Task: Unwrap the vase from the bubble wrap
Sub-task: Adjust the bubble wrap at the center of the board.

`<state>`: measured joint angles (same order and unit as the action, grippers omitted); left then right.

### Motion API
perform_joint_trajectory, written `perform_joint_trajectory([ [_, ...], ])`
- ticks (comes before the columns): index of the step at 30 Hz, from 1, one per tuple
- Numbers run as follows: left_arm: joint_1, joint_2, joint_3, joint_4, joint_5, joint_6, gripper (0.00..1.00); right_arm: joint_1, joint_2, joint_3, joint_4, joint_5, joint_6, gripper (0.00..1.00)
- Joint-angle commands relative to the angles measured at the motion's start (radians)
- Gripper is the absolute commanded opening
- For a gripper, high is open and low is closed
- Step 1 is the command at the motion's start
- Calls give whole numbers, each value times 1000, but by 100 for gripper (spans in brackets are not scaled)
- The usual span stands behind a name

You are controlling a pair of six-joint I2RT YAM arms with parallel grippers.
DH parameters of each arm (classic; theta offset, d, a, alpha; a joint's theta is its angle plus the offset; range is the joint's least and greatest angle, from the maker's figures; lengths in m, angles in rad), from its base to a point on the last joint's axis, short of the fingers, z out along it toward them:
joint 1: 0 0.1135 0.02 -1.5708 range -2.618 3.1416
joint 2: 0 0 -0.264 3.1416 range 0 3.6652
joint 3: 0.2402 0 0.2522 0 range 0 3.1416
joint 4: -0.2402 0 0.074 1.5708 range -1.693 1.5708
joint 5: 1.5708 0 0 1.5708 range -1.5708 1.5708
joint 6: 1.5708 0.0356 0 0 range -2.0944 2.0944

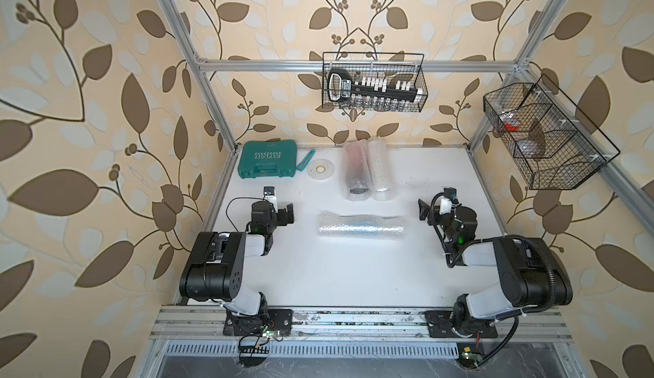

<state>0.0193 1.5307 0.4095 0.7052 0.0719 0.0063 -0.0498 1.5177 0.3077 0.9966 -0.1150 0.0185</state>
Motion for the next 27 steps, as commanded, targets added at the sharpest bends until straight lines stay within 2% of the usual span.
perform_joint_trajectory([
  [1,-3,-32,-6,2,6,0,99,4,-13,-12,2,6,1,100],
  [23,-1,-32,-6,2,5,0,99,5,-14,-14,3,6,1,100],
  [27,-1,-38,-11,11,4,0,99,8,-39,5,-47,87,30,100],
])
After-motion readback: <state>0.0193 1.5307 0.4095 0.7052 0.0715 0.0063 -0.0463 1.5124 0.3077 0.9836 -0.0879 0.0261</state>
